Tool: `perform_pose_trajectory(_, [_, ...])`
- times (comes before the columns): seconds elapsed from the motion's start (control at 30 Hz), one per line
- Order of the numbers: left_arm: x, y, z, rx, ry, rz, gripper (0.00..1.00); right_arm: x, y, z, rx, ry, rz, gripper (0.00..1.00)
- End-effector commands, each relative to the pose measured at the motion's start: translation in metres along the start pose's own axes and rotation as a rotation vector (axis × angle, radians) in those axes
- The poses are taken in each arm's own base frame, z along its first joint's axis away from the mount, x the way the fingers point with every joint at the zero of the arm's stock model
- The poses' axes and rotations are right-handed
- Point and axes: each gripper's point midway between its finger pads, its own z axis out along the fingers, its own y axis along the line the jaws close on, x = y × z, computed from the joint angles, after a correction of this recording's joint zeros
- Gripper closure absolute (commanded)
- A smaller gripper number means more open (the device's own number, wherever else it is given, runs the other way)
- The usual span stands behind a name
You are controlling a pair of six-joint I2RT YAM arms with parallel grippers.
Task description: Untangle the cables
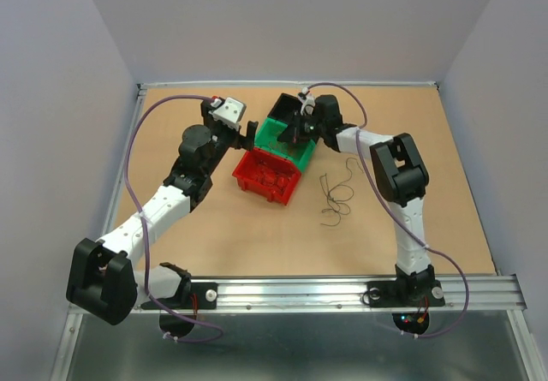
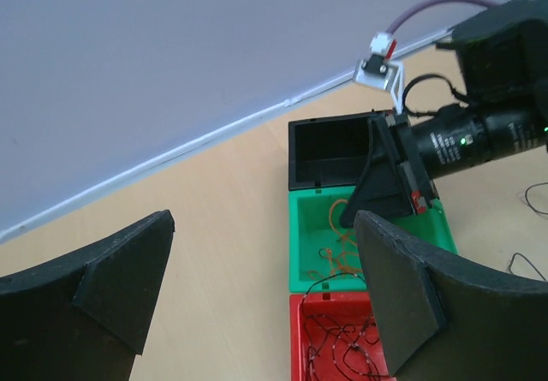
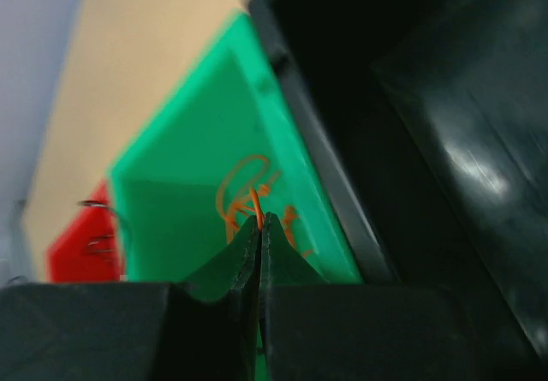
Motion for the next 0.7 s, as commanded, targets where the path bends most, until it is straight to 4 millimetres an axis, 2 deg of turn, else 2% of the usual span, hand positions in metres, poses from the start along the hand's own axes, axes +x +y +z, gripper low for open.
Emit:
perform_pose_trajectory(0.0, [-0.019,0.003,-0.001,-0.004,-0.073,0.015,0.01,0.001,-0.02,0.001,0.159,0.067,-0.136,0.99])
perform_pose_trajectory(0.1, [-0.018,0.002,0.0,0.002,-0.073,0.015,0.01,0.007,-0.041,-0.003,0.304,0.101,-0.184,0.98])
perform_pose_trajectory(0.17, [-0.017,0.001,0.001,0.006,-0.069,0.017,0.01,0.013,-0.047,-0.005,0.346,0.127,-0.209,0.97])
perform_pose_trajectory(0.33, [-0.013,0.0,0.003,0.015,-0.061,0.024,0.01,0.022,-0.04,0.001,0.393,0.16,-0.305,0.95])
perform_pose_trajectory(0.37, [-0.011,-0.001,0.005,0.016,-0.054,0.027,0.01,0.032,-0.034,0.005,0.39,0.193,-0.34,0.95])
perform_pose_trajectory(0.43, [-0.006,0.0,0.008,0.012,-0.041,0.027,0.01,0.039,-0.027,0.008,0.377,0.22,-0.396,0.94])
perform_pose_trajectory(0.5, [-0.005,0.002,0.01,-0.004,-0.033,0.025,0.01,0.05,-0.011,0.014,0.333,0.246,-0.418,0.93])
perform_pose_trajectory(0.63, [-0.007,0.01,0.009,-0.047,-0.033,0.018,0.01,0.061,0.018,0.019,0.255,0.273,-0.503,0.92])
perform_pose_trajectory(0.67, [-0.01,0.017,0.007,-0.085,-0.038,0.017,0.01,0.063,0.028,0.02,0.242,0.273,-0.52,0.91])
